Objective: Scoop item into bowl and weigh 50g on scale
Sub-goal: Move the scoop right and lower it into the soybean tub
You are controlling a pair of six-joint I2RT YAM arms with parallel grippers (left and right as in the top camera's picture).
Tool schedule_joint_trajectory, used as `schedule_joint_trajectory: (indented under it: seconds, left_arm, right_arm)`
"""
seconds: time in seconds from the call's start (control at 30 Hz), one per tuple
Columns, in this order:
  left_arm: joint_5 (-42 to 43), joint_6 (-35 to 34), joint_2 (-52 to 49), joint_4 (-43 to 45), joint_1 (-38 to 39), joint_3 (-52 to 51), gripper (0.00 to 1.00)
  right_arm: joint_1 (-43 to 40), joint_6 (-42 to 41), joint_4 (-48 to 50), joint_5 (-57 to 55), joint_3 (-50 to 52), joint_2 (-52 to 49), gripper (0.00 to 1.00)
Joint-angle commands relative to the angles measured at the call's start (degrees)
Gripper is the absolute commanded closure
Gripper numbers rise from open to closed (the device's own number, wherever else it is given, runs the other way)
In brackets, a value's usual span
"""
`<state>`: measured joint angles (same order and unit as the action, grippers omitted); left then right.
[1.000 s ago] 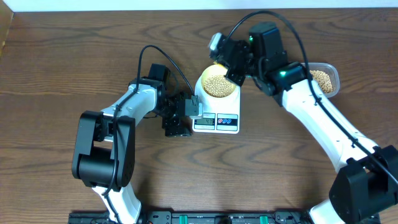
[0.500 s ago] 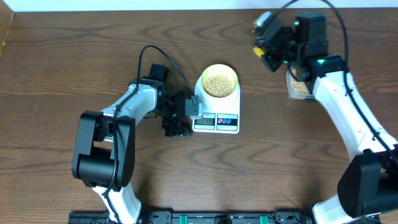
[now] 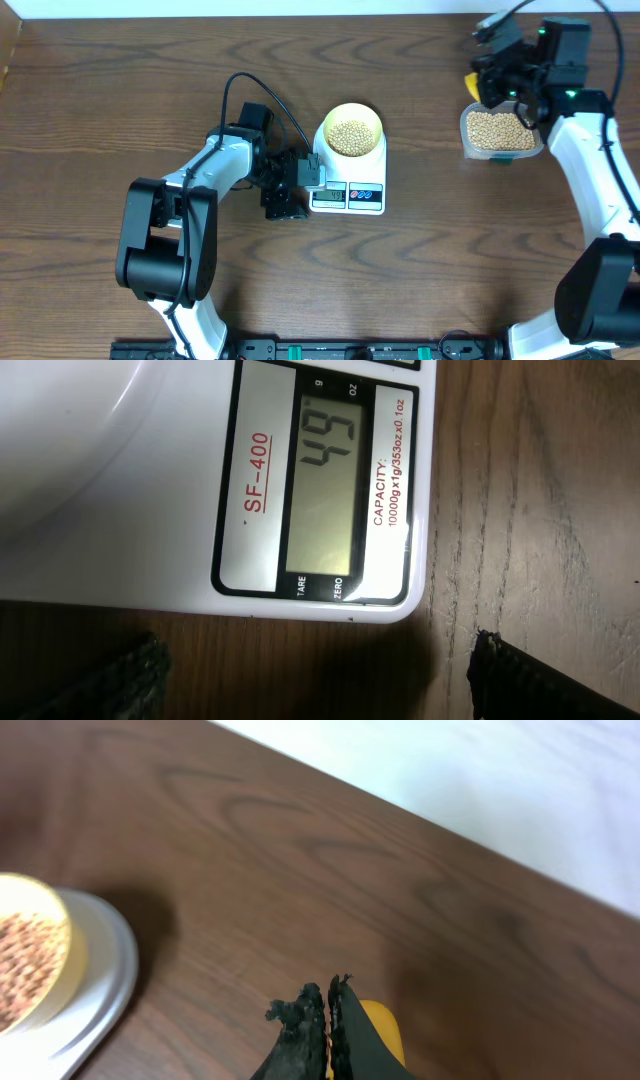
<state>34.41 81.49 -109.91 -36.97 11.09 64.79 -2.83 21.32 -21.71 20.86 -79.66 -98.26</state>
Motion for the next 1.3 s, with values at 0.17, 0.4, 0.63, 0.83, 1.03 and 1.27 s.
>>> schedule_joint_trajectory:
  seconds: [0.17, 0.4, 0.63, 0.83, 1.03, 1.27]
  left_arm:
    - [0.7, 1.0, -0.3, 0.0, 0.1, -0.6, 0.02]
    - [0.7, 1.0, -0.3, 0.0, 0.1, -0.6, 0.02]
    - [0.7, 1.0, -0.3, 0.0, 0.1, -0.6, 0.02]
    - [0.7, 1.0, -0.3, 0.0, 0.1, -0.6, 0.02]
    - [0.7, 1.0, -0.3, 0.0, 0.1, -0.6, 0.02]
    - [0.7, 1.0, -0.3, 0.0, 0.1, -0.6, 0.02]
  right_arm:
    - [-5.6, -17.4, -3.0, 0.4, -0.2, 3.2, 0.99]
    - [-6.6, -14.3, -9.2, 0.0, -0.2, 3.1, 0.99]
    - [-6.3, -13.9, -11.3, -1.9, -0.2, 0.0, 0.99]
    - [-6.3, -13.9, -11.2, -1.9, -0.2, -0.5, 0.99]
    - [-6.3, -13.9, -11.1, -1.9, -0.2, -0.5, 0.99]
    - [-6.3, -13.9, -10.6, -2.2, -0.2, -0.5, 0.99]
